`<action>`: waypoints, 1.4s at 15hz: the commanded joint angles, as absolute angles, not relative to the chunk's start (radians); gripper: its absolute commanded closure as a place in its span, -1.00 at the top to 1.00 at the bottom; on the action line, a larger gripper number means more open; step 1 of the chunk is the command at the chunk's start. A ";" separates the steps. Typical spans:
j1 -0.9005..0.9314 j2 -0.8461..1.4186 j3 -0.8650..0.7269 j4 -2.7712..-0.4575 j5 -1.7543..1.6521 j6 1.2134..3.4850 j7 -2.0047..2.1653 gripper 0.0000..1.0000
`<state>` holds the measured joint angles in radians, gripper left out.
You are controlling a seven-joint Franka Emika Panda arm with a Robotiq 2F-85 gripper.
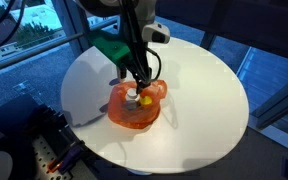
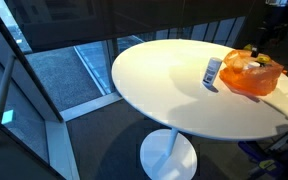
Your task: Remove the white bottle from the plastic and put it on the table
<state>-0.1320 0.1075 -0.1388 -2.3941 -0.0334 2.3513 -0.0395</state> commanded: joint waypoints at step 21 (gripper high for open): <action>-0.133 0.197 -0.121 -2.441 -0.005 2.581 -0.079 1.00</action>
